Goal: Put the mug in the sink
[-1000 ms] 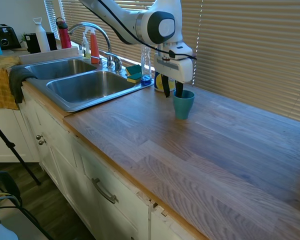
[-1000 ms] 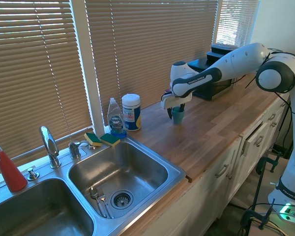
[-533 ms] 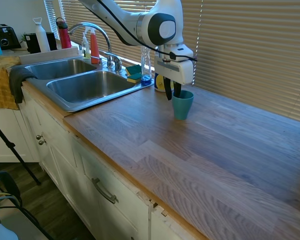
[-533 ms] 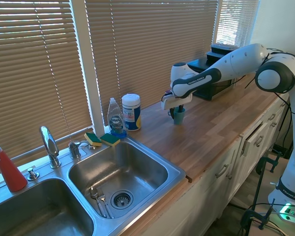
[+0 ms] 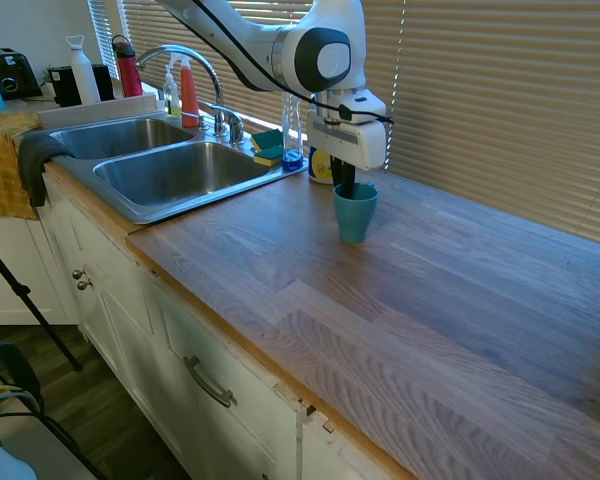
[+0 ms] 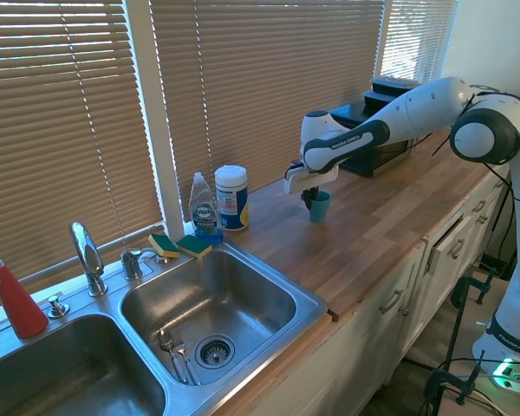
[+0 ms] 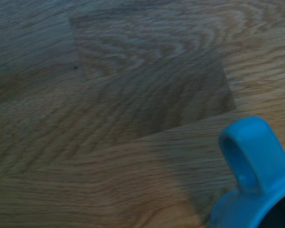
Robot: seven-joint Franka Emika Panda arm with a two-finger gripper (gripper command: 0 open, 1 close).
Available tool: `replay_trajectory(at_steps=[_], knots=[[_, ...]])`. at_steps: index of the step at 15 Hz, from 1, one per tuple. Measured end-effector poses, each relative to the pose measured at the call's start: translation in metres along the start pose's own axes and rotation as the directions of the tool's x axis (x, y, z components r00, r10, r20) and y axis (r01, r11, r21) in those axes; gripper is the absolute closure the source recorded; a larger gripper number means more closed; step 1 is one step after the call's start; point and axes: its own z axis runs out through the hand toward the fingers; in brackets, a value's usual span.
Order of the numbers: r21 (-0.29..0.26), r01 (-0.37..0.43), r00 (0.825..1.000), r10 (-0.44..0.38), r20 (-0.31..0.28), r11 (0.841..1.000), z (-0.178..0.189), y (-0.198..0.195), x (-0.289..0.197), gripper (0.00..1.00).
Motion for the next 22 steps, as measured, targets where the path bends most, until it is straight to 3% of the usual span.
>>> replay_trajectory(at_steps=[3,9,11,15,22], knots=[[0.025,0.019,1.000,-0.018,-0.009,1.000,-0.010,0.004,-0.002,1.00],[0.112,0.092,0.995,-0.088,-0.043,0.989,-0.089,0.020,-0.041,1.00],[0.134,0.165,0.986,-0.160,-0.052,0.977,-0.108,0.015,-0.085,1.00],[0.194,0.288,0.958,-0.280,-0.067,0.938,-0.129,-0.015,-0.199,1.00],[0.202,0.395,0.919,-0.386,-0.082,0.896,-0.083,-0.090,-0.360,1.00]])
